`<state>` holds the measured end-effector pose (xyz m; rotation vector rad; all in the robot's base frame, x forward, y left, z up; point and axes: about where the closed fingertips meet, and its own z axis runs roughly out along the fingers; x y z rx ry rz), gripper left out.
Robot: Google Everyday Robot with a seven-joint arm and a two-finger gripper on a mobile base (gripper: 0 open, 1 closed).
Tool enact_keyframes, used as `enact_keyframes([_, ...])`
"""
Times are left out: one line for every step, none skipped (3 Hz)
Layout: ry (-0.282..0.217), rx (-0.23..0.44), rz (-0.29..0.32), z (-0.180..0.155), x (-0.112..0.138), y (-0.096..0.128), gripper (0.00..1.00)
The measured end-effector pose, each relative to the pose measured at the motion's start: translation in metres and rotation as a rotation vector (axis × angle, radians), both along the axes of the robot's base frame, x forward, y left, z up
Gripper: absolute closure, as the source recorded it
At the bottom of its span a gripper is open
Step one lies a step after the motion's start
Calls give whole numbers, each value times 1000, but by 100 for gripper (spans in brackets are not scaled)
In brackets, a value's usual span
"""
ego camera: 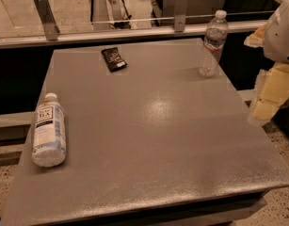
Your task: Move rxbar chocolate near blue plastic bottle
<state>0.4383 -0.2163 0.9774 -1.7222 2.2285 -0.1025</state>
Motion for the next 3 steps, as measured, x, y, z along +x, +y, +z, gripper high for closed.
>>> enact_keyframes([0,0,0,0,0,0,0])
enact_keyframes([-12,67,36,-7,24,27,0])
enact_keyframes([-10,148,87,-26,66,79,0])
